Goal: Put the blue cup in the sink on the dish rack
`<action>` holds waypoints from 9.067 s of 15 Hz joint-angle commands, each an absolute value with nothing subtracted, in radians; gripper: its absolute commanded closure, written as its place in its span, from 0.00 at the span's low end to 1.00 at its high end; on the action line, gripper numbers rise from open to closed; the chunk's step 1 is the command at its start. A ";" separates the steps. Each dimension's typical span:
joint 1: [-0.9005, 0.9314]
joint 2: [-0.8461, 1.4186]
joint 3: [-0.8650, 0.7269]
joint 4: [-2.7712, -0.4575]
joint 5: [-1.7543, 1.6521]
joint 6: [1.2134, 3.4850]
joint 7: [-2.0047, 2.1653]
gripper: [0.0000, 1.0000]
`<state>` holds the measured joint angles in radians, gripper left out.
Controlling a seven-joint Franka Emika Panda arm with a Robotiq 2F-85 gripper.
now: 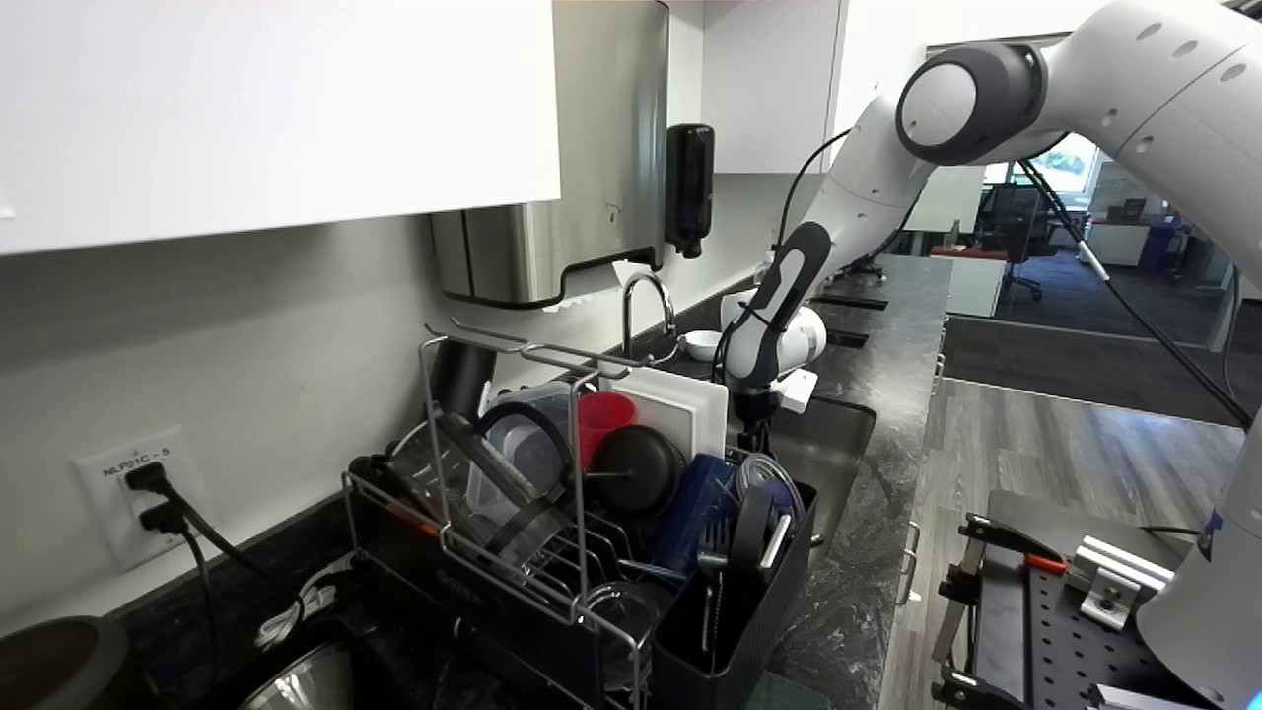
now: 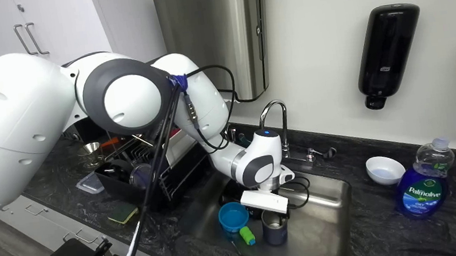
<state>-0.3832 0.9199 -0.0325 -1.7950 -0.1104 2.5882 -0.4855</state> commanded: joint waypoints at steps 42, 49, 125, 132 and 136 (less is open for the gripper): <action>-0.362 0.882 -0.030 -1.884 -0.079 2.818 -0.341 0.00; -0.347 0.899 -0.045 -1.873 -0.078 2.809 -0.317 0.00; -0.523 0.455 0.065 -2.095 0.302 2.228 -1.136 0.98; -0.470 0.455 -0.009 -2.069 0.364 2.122 -1.205 0.93; -0.454 0.458 -0.021 -2.069 0.360 2.123 -1.202 0.93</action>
